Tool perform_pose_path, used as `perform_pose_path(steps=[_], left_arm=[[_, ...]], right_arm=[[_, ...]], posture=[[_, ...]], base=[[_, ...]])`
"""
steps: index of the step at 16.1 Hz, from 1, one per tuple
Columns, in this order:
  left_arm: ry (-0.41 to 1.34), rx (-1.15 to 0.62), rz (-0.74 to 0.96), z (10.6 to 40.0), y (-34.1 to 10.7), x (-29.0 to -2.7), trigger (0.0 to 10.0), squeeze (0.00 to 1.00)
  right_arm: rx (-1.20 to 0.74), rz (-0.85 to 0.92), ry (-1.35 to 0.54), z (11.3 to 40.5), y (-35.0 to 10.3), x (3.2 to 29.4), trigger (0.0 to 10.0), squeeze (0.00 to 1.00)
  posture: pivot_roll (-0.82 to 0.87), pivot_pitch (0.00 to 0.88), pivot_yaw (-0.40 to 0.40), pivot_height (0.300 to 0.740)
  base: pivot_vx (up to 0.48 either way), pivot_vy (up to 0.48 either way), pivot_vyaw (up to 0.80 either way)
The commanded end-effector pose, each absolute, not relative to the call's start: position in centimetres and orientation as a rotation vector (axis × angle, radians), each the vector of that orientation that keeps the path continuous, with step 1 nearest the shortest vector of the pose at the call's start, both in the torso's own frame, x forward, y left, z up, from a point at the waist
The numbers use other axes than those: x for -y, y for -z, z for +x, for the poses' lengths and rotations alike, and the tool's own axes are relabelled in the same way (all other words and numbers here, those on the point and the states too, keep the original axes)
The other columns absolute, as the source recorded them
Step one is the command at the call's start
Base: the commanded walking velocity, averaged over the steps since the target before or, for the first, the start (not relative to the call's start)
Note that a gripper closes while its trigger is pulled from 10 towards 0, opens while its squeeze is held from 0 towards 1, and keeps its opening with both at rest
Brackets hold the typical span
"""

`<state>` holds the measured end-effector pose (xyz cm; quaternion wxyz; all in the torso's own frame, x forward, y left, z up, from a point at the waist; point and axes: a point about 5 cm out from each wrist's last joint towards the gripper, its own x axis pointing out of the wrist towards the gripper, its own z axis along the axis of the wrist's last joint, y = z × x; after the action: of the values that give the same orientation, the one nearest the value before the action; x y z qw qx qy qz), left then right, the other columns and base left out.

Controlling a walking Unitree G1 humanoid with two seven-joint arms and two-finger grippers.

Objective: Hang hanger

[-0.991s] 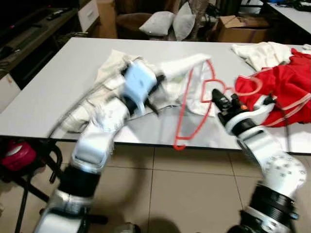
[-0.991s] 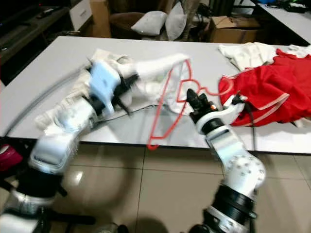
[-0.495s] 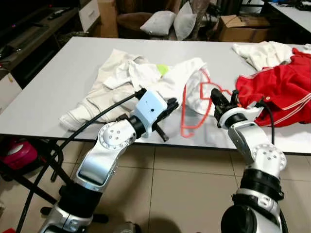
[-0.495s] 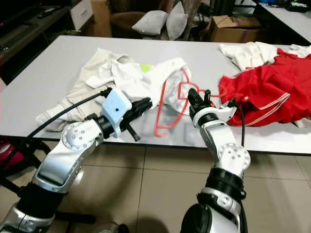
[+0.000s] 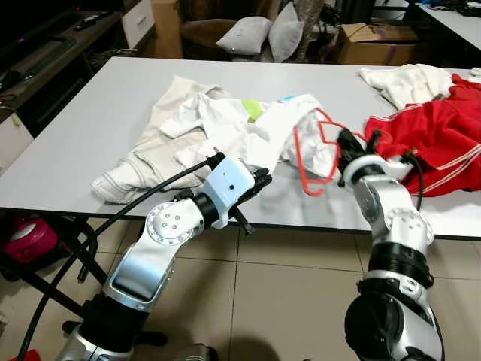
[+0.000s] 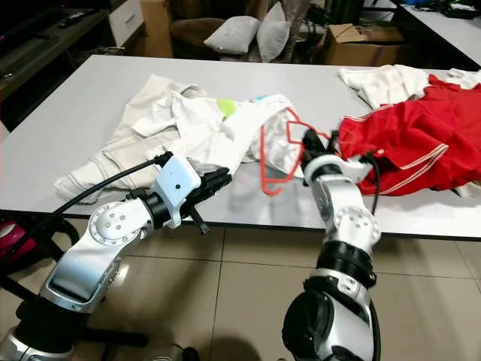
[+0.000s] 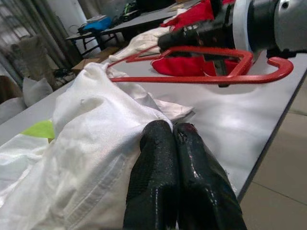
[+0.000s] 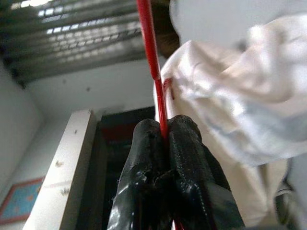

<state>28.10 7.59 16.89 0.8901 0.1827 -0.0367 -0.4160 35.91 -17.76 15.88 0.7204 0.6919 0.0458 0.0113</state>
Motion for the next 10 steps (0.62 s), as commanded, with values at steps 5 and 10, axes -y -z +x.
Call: perform_pose_path(steps=[5, 10], left_arm=[[0.663, 0.198, 0.403, 30.5, -19.6, -8.4, 0.0, 0.0], [0.589, 0.328, 0.382, 31.6, -22.3, -8.6, 0.0, 0.0]], right_arm=[[-0.307, 1.133, -0.271, 32.5, -15.7, 15.5, 10.0, 0.0], [-0.365, 1.084, -0.4, 27.0, -15.6, 16.2, 10.0, 0.0]], posture=[[0.02, 0.003, 0.002, 0.74], [0.0, 0.007, 0.025, 0.74]], base=[[0.0, 0.0, 0.0], [0.0, 0.0, 0.0]])
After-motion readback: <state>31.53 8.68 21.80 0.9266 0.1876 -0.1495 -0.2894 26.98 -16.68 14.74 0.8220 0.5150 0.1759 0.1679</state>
